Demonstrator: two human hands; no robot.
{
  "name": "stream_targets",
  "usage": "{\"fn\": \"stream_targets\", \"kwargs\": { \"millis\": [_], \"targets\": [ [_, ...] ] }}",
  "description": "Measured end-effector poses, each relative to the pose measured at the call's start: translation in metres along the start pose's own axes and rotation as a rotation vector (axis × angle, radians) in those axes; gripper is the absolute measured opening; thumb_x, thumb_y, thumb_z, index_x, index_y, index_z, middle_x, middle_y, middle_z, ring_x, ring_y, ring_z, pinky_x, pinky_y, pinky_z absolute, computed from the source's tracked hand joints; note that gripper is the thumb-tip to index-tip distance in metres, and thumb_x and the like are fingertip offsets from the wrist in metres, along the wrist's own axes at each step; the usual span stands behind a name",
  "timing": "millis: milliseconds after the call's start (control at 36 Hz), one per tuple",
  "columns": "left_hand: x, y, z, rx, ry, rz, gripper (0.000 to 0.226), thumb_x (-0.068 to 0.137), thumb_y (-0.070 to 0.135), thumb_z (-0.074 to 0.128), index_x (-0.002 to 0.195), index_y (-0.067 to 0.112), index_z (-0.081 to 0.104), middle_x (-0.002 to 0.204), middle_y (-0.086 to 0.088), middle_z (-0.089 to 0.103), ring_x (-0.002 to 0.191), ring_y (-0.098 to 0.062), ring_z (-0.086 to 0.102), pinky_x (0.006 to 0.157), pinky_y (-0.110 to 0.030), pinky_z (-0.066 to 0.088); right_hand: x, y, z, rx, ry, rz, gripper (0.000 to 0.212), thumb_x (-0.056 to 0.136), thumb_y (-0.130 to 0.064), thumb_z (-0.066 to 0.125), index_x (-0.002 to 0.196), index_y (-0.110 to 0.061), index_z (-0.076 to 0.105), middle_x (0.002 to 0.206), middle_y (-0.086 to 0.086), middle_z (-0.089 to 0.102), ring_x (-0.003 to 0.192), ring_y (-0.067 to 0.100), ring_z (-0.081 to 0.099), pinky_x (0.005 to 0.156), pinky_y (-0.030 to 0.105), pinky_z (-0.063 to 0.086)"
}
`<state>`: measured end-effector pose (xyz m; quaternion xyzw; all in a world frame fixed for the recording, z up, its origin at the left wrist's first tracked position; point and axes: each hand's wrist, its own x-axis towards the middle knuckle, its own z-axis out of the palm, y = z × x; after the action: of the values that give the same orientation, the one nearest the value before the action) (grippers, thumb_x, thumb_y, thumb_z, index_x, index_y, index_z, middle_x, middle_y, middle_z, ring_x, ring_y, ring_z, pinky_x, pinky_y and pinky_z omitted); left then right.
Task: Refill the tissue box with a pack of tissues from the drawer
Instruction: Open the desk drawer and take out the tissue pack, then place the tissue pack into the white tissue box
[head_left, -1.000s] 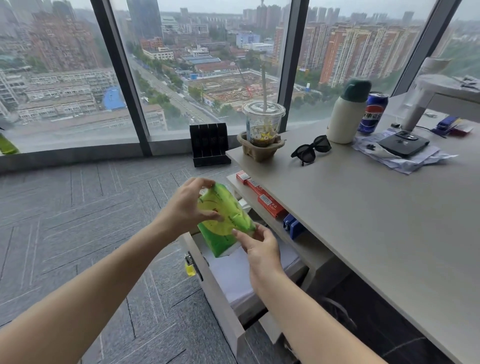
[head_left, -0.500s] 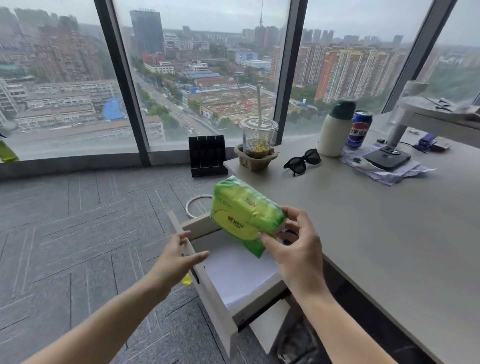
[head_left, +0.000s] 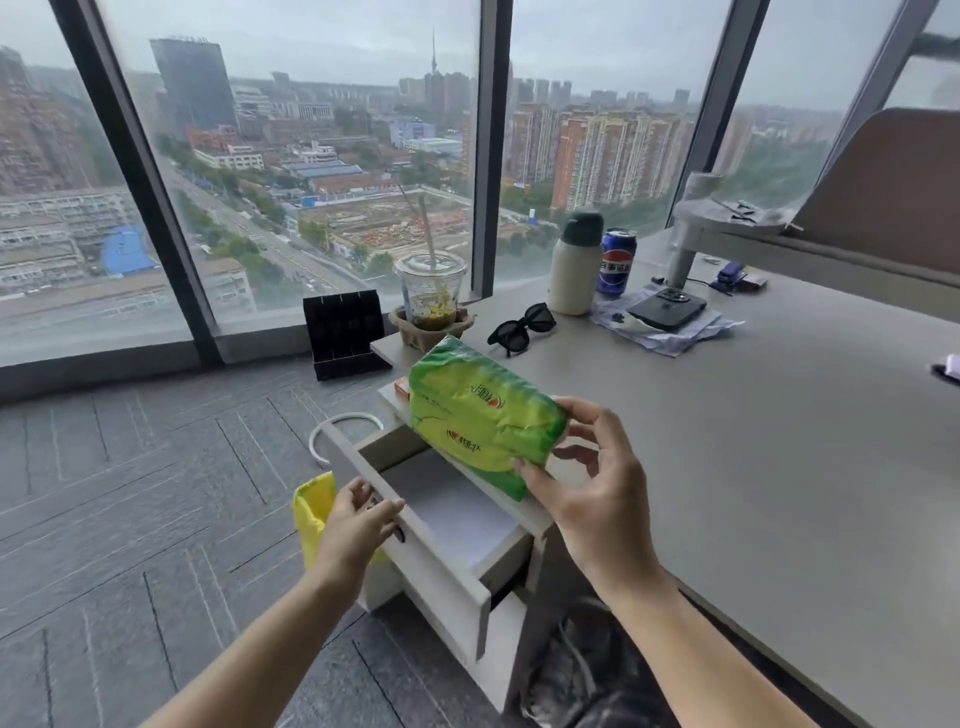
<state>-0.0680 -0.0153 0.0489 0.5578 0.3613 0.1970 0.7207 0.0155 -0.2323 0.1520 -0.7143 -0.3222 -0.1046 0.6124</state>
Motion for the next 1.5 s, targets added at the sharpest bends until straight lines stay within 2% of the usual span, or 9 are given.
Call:
{"fn": "stream_targets", "kwargs": {
  "millis": [167, 389, 556, 639, 750, 861, 1056, 1361, 1500],
  "targets": [
    [0.007, 0.008, 0.037, 0.033, -0.226, -0.048, 0.04, 0.086, -0.012, 0.043, 0.117, 0.012, 0.053, 0.096, -0.005, 0.057, 0.082, -0.015, 0.056, 0.082, -0.028, 0.044, 0.008, 0.006, -0.024, -0.092, 0.053, -0.022, 0.052, 0.067, -0.017, 0.085, 0.113, -0.018, 0.06, 0.11, -0.001, 0.066, 0.097, 0.015, 0.064, 0.081, 0.032, 0.057],
    [0.016, 0.013, 0.068, 0.035, -0.281, -0.078, 0.024, 0.081, -0.011, 0.04, 0.078, 0.008, 0.054, 0.082, -0.012, 0.051, 0.081, -0.022, 0.05, 0.072, -0.028, 0.041, 0.01, 0.013, -0.059, -0.133, 0.128, 0.025, 0.052, 0.067, -0.015, 0.085, 0.112, -0.019, 0.06, 0.109, 0.0, 0.066, 0.095, 0.013, 0.063, 0.08, 0.023, 0.054],
    [0.007, 0.026, 0.074, 0.127, -0.121, 0.156, 0.059, 0.084, -0.006, 0.047, 0.14, 0.011, 0.037, 0.132, 0.0, 0.049, 0.112, -0.021, 0.053, 0.077, -0.026, 0.044, 0.007, 0.014, -0.072, -0.137, 0.145, 0.069, 0.052, 0.067, -0.013, 0.086, 0.112, -0.021, 0.06, 0.109, 0.0, 0.066, 0.096, 0.012, 0.063, 0.078, 0.016, 0.051],
    [-0.011, 0.052, 0.085, 0.189, -0.073, 0.51, 0.058, 0.086, 0.0, 0.05, 0.141, 0.017, 0.039, 0.138, -0.003, 0.047, 0.124, -0.02, 0.047, 0.095, -0.03, 0.041, 0.007, 0.012, -0.076, -0.154, 0.146, 0.066, 0.053, 0.067, -0.013, 0.086, 0.112, -0.022, 0.059, 0.109, 0.0, 0.066, 0.096, 0.012, 0.063, 0.077, 0.014, 0.051],
    [-0.038, 0.087, 0.11, 0.256, -0.362, 0.749, 0.065, 0.079, 0.009, 0.058, 0.136, 0.033, 0.04, 0.134, 0.008, 0.052, 0.126, -0.012, 0.048, 0.101, -0.031, 0.041, 0.005, 0.002, -0.087, -0.191, 0.166, 0.046, 0.054, 0.067, -0.013, 0.086, 0.112, -0.024, 0.059, 0.108, -0.002, 0.066, 0.096, 0.012, 0.064, 0.078, 0.014, 0.051],
    [-0.052, 0.105, 0.15, 0.389, -0.692, 0.803, 0.084, 0.076, 0.016, 0.073, 0.13, 0.064, 0.031, 0.139, 0.03, 0.042, 0.131, 0.009, 0.039, 0.102, -0.026, 0.041, 0.001, -0.011, -0.114, -0.221, 0.212, 0.037, 0.053, 0.067, -0.014, 0.086, 0.113, -0.021, 0.059, 0.108, -0.002, 0.066, 0.096, 0.011, 0.064, 0.079, 0.018, 0.053],
    [-0.087, 0.109, 0.235, 0.238, -1.001, 0.803, 0.09, 0.077, 0.018, 0.072, 0.149, 0.04, 0.023, 0.136, 0.039, 0.044, 0.127, 0.004, 0.051, 0.093, -0.039, 0.055, -0.011, -0.03, -0.192, -0.158, 0.368, 0.081, 0.051, 0.066, -0.023, 0.081, 0.112, -0.03, 0.059, 0.108, -0.01, 0.068, 0.104, 0.01, 0.064, 0.096, 0.028, 0.05],
    [-0.163, 0.093, 0.37, 0.158, -1.059, 0.887, 0.089, 0.075, 0.022, 0.077, 0.146, 0.044, 0.027, 0.134, 0.018, 0.055, 0.109, -0.017, 0.069, 0.089, -0.049, 0.057, -0.028, -0.052, -0.326, -0.224, 0.537, 0.05, 0.055, 0.077, 0.002, 0.075, 0.125, -0.015, 0.053, 0.115, -0.009, 0.063, 0.103, -0.003, 0.062, 0.083, 0.008, 0.047],
    [-0.191, 0.091, 0.414, 0.178, -1.115, 0.968, 0.099, 0.077, 0.008, 0.078, 0.147, 0.046, 0.02, 0.142, 0.0, 0.053, 0.107, -0.016, 0.069, 0.09, -0.036, 0.057, -0.03, -0.052, -0.374, -0.263, 0.594, 0.037, 0.052, 0.079, -0.002, 0.074, 0.124, -0.018, 0.052, 0.118, -0.007, 0.061, 0.108, 0.004, 0.06, 0.085, 0.009, 0.046]
  ]
}}
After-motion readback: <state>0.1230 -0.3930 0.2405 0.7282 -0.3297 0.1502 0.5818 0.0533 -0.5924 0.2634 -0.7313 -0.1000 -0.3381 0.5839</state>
